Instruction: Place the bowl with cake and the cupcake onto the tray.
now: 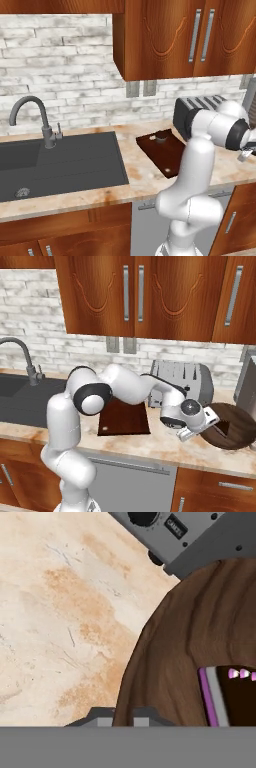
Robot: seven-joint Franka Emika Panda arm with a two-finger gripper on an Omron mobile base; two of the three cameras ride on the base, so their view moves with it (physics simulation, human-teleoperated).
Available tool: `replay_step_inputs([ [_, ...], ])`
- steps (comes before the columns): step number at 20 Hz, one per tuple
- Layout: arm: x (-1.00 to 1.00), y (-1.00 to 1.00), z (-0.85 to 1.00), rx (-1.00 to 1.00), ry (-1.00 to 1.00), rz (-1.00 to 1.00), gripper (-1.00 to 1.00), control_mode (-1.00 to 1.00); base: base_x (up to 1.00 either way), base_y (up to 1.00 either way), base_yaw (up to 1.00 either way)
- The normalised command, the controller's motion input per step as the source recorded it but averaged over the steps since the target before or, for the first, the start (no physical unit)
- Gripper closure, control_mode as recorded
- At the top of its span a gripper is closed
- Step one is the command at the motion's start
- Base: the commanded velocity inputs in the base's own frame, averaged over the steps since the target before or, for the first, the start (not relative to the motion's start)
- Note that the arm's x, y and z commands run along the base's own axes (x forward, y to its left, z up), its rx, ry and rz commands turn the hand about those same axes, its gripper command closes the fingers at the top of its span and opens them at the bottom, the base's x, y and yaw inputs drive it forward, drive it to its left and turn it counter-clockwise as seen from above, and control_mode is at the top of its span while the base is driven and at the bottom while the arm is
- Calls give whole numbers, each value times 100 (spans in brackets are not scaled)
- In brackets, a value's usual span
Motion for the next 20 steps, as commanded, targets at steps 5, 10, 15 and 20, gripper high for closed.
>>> replay_step_inputs([
  [5,-19,47,27,-1,-1,3,100,-100,0,0,0],
  [10,-32,54,33,-8,-3,2,100,-100,0,0,0],
  [15,-27,43,40,-12,-4,0,100,-100,0,0,0],
  [20,-6,40,46,-10,-1,2,100,-100,0,0,0],
])
